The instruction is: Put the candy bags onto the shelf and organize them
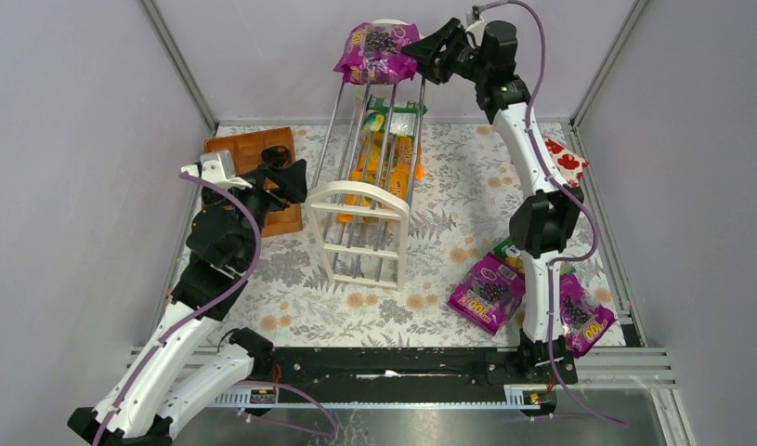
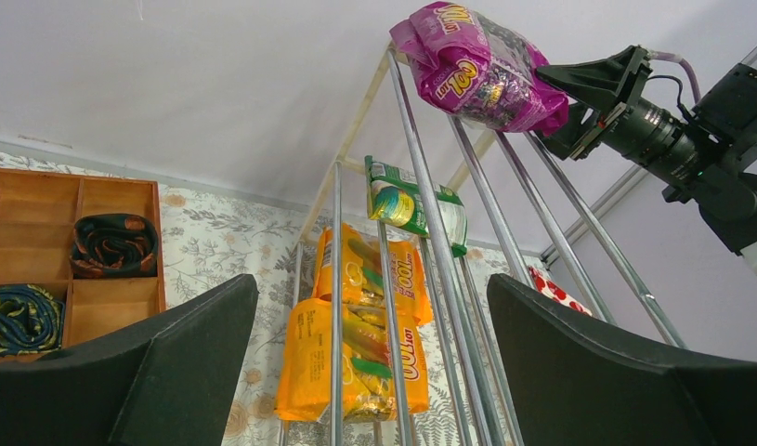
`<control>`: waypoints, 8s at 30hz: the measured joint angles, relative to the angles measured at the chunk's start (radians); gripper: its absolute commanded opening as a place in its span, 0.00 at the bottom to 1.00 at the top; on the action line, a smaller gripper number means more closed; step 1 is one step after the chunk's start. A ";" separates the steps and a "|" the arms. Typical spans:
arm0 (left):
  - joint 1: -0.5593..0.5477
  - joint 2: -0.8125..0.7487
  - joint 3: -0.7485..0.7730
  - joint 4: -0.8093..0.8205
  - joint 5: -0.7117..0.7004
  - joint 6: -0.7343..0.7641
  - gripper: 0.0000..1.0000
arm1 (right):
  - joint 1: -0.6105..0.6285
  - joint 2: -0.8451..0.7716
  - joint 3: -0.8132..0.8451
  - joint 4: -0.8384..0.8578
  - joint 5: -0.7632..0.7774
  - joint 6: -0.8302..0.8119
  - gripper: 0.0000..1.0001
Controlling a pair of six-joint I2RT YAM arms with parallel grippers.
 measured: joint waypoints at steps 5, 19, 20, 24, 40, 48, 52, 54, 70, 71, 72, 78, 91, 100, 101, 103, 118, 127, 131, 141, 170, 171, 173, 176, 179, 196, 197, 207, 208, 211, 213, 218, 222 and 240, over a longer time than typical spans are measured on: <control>0.000 0.000 0.000 0.000 0.000 0.000 0.99 | -0.013 -0.024 0.000 -0.061 0.040 -0.056 0.70; 0.000 -0.013 0.000 0.000 -0.008 0.000 0.99 | -0.068 -0.777 -0.745 -0.266 0.235 -0.500 0.97; 0.000 -0.017 0.000 0.000 -0.009 0.000 0.99 | -0.068 -0.859 -0.830 -0.272 0.265 -0.532 0.99; 0.000 -0.020 0.000 0.000 -0.014 0.000 0.99 | -0.068 -1.133 -1.140 -0.359 0.397 -0.639 1.00; 0.005 0.008 0.000 0.000 -0.041 0.000 0.99 | -0.055 -1.358 -1.601 -0.849 0.343 -0.594 1.00; 0.013 0.018 0.000 -0.001 -0.041 0.000 0.99 | -0.035 -1.411 -1.603 -1.013 0.444 -0.569 1.00; 0.016 0.029 0.000 0.000 -0.040 0.000 0.99 | -0.034 -1.412 -1.701 -0.991 0.448 -0.539 1.00; 0.016 0.032 -0.001 -0.001 -0.040 0.000 0.99 | -0.030 -1.415 -1.777 -0.960 0.429 -0.513 1.00; 0.018 0.044 -0.002 0.001 -0.037 -0.003 0.99 | -0.008 -1.147 -2.036 0.059 0.250 -0.047 1.00; 0.018 0.044 -0.002 0.001 -0.037 -0.003 0.99 | -0.008 -1.085 -2.030 0.154 0.246 -0.009 1.00; 0.018 0.044 -0.002 0.001 -0.037 -0.003 0.99 | -0.008 -1.028 -2.023 0.236 0.237 0.023 1.00; 0.018 0.044 -0.002 0.001 -0.037 -0.004 0.99 | 0.005 -0.745 -1.964 0.651 0.127 0.188 1.00; 0.018 0.044 -0.002 0.001 -0.037 -0.005 0.99 | 0.013 -0.954 -1.623 -0.067 0.263 -0.414 1.00; 0.018 0.044 -0.002 0.001 -0.037 -0.005 0.99 | 0.008 -0.977 -1.411 -0.431 0.880 -0.708 1.00; 0.018 0.044 -0.002 0.001 -0.037 -0.005 0.99 | 0.002 -0.958 -1.408 -0.430 0.901 -0.718 1.00; 0.018 0.044 -0.002 0.001 -0.037 -0.005 0.99 | -0.032 -0.898 -1.408 -0.413 0.870 -0.738 1.00; 0.018 0.040 -0.002 0.000 -0.036 -0.005 0.99 | -0.401 -0.459 -1.540 0.185 -0.038 -0.537 1.00; 0.018 0.039 -0.002 0.000 -0.036 -0.005 0.99 | -0.401 -0.322 -1.556 0.463 -0.276 -0.417 0.93; 0.018 0.040 -0.002 0.000 -0.033 -0.005 0.99 | -0.393 -0.300 -1.572 0.522 -0.318 -0.391 0.80; 0.018 0.042 -0.002 0.001 -0.029 -0.011 0.99 | -0.350 -0.321 -1.660 0.555 -0.328 -0.351 0.38; 0.018 0.014 -0.003 0.000 -0.027 -0.012 0.99 | -0.423 -1.182 -1.470 -0.282 0.122 -0.642 0.03; 0.018 0.014 -0.003 0.000 -0.027 -0.012 0.99 | -0.423 -1.183 -1.432 -0.298 0.121 -0.636 0.03; 0.018 0.014 -0.003 0.000 -0.028 -0.012 0.99 | -0.422 -1.177 -1.362 -0.312 0.109 -0.612 0.03; 0.018 0.013 -0.003 0.000 -0.029 -0.012 0.99 | -0.418 -1.147 -1.233 -0.292 0.058 -0.532 0.02; 0.018 0.012 -0.003 0.000 -0.030 -0.012 0.99 | -0.402 -1.080 -1.064 -0.185 -0.019 -0.392 0.00; 0.018 0.000 -0.003 0.000 -0.046 -0.011 0.99 | 0.105 -0.534 -0.475 0.459 -0.168 0.240 0.00; 0.018 0.000 -0.003 0.000 -0.046 -0.011 0.99 | 0.125 -0.513 -0.482 0.473 -0.163 0.263 0.00; 0.018 -0.011 -0.003 0.000 -0.048 -0.011 0.99 | 0.152 -0.491 -0.770 0.586 -0.007 0.389 0.00; 0.018 -0.011 -0.003 0.000 -0.048 -0.011 0.99 | 0.151 -0.491 -0.796 0.604 0.007 0.404 0.00; 0.018 -0.012 -0.003 0.000 -0.048 -0.011 0.99 | 0.150 -0.491 -0.865 0.663 0.048 0.450 0.00; 0.018 -0.012 -0.003 0.000 -0.048 -0.011 0.99 | 0.150 -0.492 -0.909 0.704 0.071 0.470 0.01; 0.017 -0.012 -0.003 0.000 -0.048 -0.011 0.99 | 0.150 -0.519 -0.962 0.740 0.117 0.485 0.04; 0.016 -0.012 -0.003 0.000 -0.048 -0.011 0.99 | 0.146 -0.536 -0.991 0.748 0.127 0.479 0.05; 0.010 -0.016 -0.003 0.000 -0.048 -0.008 0.99 | 0.047 -0.660 -0.993 0.435 0.092 0.151 0.89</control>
